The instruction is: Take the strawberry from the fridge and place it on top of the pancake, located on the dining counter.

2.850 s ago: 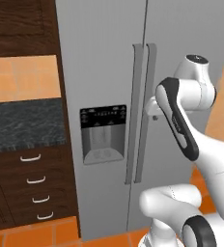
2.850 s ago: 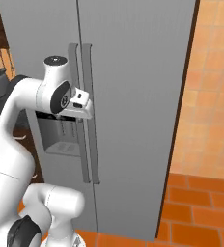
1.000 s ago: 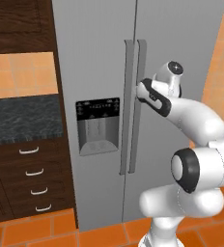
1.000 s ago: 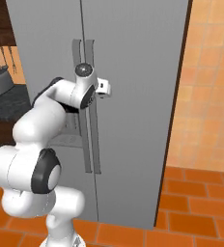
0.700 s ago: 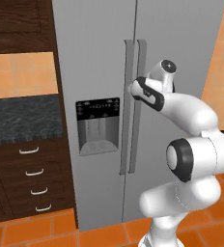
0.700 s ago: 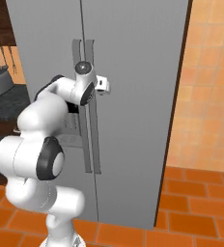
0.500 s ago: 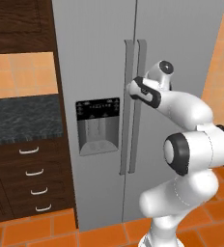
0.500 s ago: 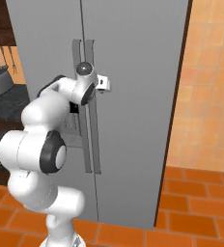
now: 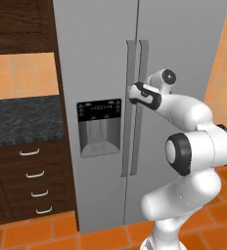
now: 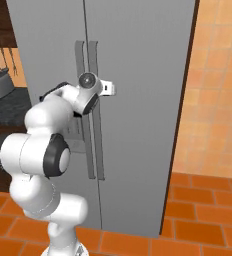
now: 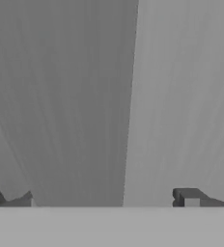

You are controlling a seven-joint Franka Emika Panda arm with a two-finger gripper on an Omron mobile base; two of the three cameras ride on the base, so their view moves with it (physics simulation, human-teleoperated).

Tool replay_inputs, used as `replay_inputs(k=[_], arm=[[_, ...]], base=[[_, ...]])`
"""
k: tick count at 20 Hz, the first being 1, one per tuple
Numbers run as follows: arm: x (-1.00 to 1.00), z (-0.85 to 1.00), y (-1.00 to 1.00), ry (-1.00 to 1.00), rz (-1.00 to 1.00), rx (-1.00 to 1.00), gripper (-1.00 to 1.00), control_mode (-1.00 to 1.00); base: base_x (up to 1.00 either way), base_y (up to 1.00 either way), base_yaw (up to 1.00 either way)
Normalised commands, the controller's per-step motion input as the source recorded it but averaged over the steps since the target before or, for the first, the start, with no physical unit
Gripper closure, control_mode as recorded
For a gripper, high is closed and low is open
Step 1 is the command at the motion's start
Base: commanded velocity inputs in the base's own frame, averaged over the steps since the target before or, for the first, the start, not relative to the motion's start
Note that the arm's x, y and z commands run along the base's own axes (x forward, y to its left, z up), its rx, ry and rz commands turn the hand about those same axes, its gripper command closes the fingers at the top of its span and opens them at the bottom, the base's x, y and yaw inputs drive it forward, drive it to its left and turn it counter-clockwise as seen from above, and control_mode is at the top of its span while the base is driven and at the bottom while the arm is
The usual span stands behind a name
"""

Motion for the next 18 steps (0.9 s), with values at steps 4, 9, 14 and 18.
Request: replay_inputs(k=[4, 9, 14, 18], arm=[[0.34, -0.05, -0.24, -0.07, 0.01, 0.01, -1.0, -1.0], [0.02, 0.0, -0.08, 0.01, 0.01, 0.0, 1.0, -1.0], [-0.7, 0.05, -0.29, 0.08, -0.03, 0.0, 1.0, -1.0], [-1.0, 0.03, -0.71, 0.08, -0.04, 0.04, 1.0, -1.0]], base=[[0.0, 0.0, 0.0], [0.0, 0.0, 0.0], [0.0, 0.0, 0.0], [0.0, 0.0, 0.0]])
